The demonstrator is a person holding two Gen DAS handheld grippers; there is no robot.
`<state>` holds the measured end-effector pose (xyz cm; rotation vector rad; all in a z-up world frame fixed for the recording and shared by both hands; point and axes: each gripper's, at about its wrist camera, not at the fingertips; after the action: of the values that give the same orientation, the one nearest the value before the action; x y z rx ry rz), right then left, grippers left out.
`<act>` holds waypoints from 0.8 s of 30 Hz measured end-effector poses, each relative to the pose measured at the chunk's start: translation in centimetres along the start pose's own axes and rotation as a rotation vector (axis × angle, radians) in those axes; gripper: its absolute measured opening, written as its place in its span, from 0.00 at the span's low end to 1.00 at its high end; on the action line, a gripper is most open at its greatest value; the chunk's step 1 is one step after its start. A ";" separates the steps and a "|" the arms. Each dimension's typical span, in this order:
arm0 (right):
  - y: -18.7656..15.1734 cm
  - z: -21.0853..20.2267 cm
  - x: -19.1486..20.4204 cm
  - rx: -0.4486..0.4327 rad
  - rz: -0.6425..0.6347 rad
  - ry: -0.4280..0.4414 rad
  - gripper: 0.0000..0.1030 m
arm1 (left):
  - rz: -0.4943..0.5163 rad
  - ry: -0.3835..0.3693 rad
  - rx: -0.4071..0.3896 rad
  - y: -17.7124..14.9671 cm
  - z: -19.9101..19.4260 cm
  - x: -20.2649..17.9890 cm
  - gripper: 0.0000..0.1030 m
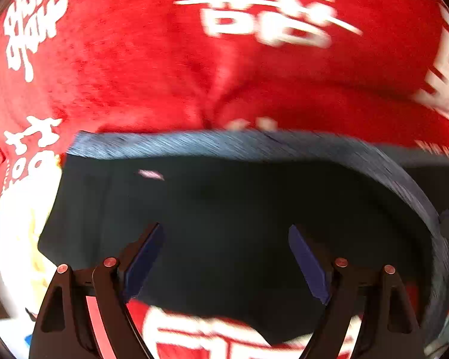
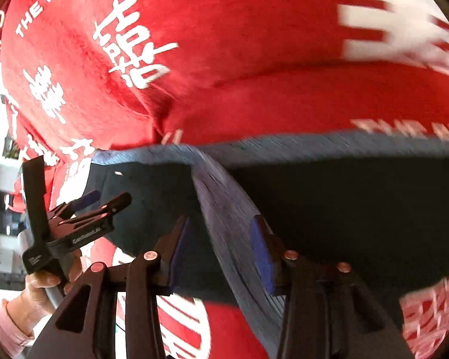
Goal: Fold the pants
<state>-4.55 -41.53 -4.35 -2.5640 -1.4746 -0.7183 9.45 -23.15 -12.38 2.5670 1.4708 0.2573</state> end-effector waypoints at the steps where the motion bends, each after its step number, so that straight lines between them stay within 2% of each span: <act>1: -1.2 -1.0 -0.5 -0.012 0.015 -0.014 0.44 | 0.027 -0.025 0.011 -1.0 -0.7 -1.4 0.83; 7: -9.0 -6.3 -3.4 -0.077 0.157 -0.101 0.44 | 0.179 -0.173 0.056 -5.6 -2.9 -7.4 0.83; 10: -14.7 -9.0 -5.1 -0.120 0.270 -0.145 0.44 | 0.254 -0.223 0.062 -7.5 -3.4 -10.0 0.83; 14: -21.9 -10.7 -6.5 -0.129 0.373 -0.200 0.44 | 0.299 -0.310 0.077 -9.5 -4.5 -12.8 0.83; 18: -28.0 -11.2 -7.5 -0.130 0.447 -0.223 0.44 | 0.363 -0.343 0.072 -11.1 -4.8 -15.0 0.83; 21: -30.8 -10.7 -8.2 -0.116 0.485 -0.210 0.44 | 0.379 -0.372 0.093 -11.5 -4.1 -16.2 0.83; 24: -31.9 -9.8 -8.3 -0.109 0.490 -0.196 0.44 | 0.367 -0.389 0.132 -12.4 -3.5 -17.3 0.83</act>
<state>-38.19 -34.32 -4.00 -2.9724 -0.7948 -0.4989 -10.31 -31.72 -13.00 2.7702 0.9072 -0.2916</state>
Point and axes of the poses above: each gripper's, at about its wrist camera, not at the fingertips, and z roughly the way its jaws point, x to its left, y to its top, and after that the axes turned 4 degrees about -z, right-handed
